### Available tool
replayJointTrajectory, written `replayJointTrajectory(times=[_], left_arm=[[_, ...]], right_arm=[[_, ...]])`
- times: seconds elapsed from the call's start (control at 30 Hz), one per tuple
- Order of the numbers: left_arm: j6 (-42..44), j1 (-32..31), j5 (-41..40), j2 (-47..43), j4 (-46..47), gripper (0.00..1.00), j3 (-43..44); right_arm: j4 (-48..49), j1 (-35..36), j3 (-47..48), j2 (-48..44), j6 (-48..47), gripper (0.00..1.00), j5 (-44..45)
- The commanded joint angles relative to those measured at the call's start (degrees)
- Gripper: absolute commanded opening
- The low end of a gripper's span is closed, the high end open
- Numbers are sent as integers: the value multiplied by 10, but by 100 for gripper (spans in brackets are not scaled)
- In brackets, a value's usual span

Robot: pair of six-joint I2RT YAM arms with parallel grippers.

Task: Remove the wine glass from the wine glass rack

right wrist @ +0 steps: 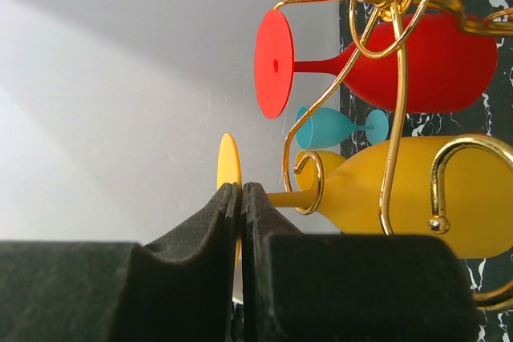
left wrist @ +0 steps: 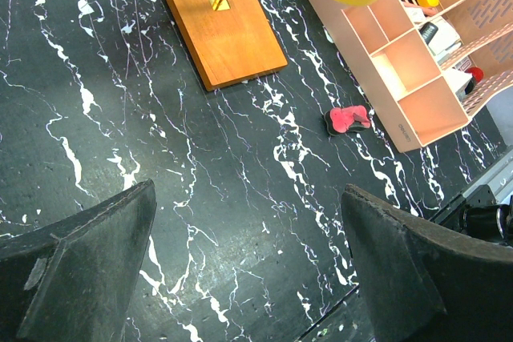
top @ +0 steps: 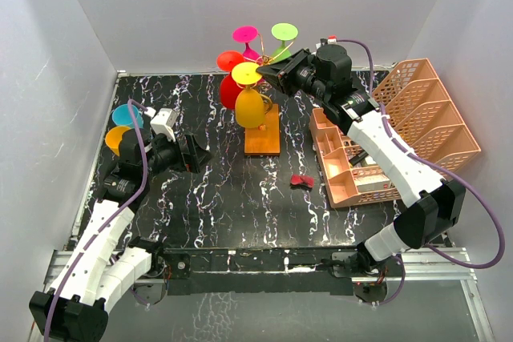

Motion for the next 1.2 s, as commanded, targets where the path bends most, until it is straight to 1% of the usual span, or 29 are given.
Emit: replayJointTrajectory(times=[0.0, 0.43, 0.8, 1.17], left_arm=[[8, -3, 13, -11, 7, 97, 3], [8, -3, 13, -12, 7, 97, 3], [9, -2, 13, -14, 6, 97, 3], [9, -3, 13, -15, 6, 97, 3]], right_arm=[[28, 1, 36, 1, -13, 8, -11], [34, 11, 57, 30, -12, 8, -24], [15, 15, 89, 57, -17, 8, 33], [-25, 15, 108, 55, -6, 8, 111]])
